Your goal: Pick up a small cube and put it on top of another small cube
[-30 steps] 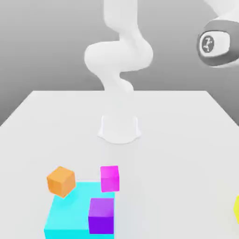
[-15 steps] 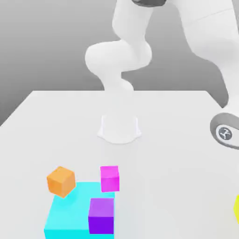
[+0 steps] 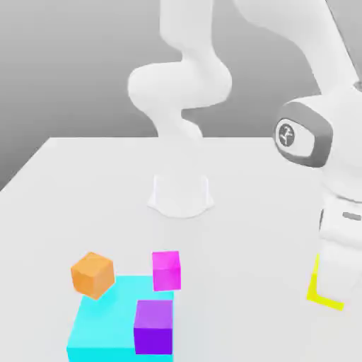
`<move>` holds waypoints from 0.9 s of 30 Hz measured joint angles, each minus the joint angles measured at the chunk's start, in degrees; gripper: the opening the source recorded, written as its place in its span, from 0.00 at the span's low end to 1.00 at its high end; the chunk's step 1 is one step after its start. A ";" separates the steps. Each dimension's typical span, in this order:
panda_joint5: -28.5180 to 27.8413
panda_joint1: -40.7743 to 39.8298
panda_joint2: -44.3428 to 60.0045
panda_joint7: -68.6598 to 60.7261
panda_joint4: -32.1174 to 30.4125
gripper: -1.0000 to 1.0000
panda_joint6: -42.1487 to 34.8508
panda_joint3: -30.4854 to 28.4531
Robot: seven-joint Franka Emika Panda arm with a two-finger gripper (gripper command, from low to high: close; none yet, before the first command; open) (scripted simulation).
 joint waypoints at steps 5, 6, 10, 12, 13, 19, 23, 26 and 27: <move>1.68 -8.12 -10.37 3.85 -6.90 0.00 -3.31 -3.19; 2.05 -8.97 -12.42 4.60 -8.27 0.00 -3.97 -3.90; 3.30 -13.43 -20.54 7.71 -13.78 0.00 -6.63 -7.51; 3.78 -14.42 -20.10 8.24 -15.58 0.00 -4.43 -8.35; 3.97 -14.55 -18.73 8.24 -16.23 0.00 -2.42 -8.52; 4.29 -14.65 -13.89 8.10 -17.78 1.00 3.97 -8.75; 4.18 -14.69 -13.82 8.19 -17.83 1.00 4.12 -8.74; 3.83 -14.84 -18.50 8.48 -16.57 1.00 -1.80 -8.56; 3.66 -14.92 -20.36 8.61 -16.07 1.00 -4.16 -8.49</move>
